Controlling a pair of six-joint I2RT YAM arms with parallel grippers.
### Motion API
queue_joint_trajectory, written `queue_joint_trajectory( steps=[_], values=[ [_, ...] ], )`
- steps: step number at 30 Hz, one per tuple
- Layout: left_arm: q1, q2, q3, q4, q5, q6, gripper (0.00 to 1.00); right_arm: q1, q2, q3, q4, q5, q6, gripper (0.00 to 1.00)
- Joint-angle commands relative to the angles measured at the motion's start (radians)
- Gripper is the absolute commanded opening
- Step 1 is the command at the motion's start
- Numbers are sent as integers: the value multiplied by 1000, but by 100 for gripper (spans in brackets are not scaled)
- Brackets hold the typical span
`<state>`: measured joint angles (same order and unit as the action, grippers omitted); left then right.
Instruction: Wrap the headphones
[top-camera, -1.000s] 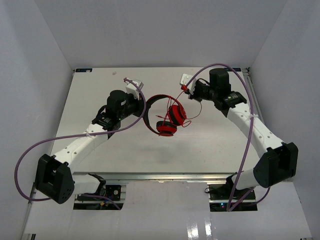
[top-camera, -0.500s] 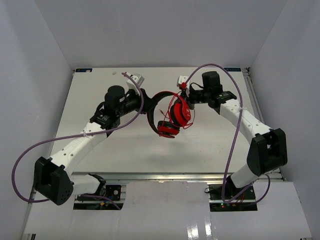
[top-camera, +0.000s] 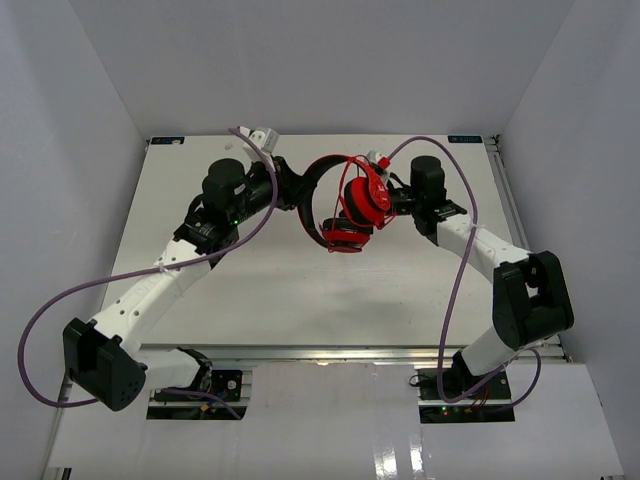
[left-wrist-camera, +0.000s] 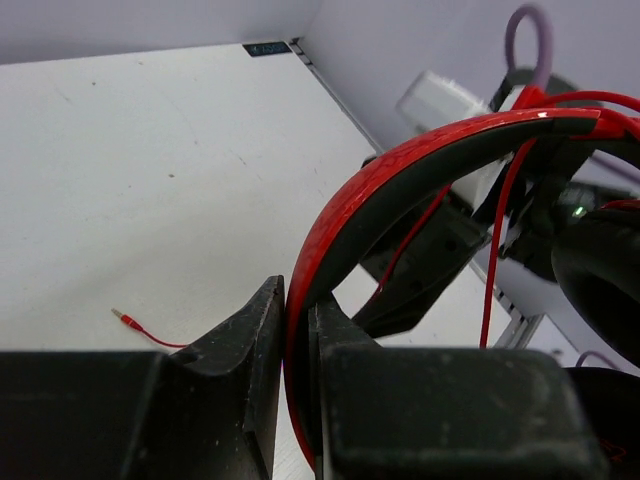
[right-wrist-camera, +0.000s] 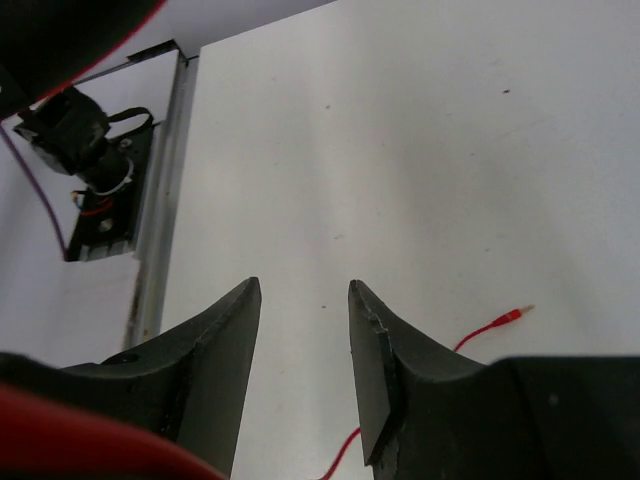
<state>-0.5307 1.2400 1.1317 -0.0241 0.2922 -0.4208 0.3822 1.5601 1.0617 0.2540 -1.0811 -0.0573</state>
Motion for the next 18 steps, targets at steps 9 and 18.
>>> queue_joint_trajectory(
  steps=[9, 18],
  values=[
    [-9, 5, 202, 89, -238, -229, 0, 1, 54, -158, 668, -91, 606, 40],
    [-9, 12, 207, 116, -390, -301, 0, 12, 49, -196, 708, -55, 661, 35]
  ],
)
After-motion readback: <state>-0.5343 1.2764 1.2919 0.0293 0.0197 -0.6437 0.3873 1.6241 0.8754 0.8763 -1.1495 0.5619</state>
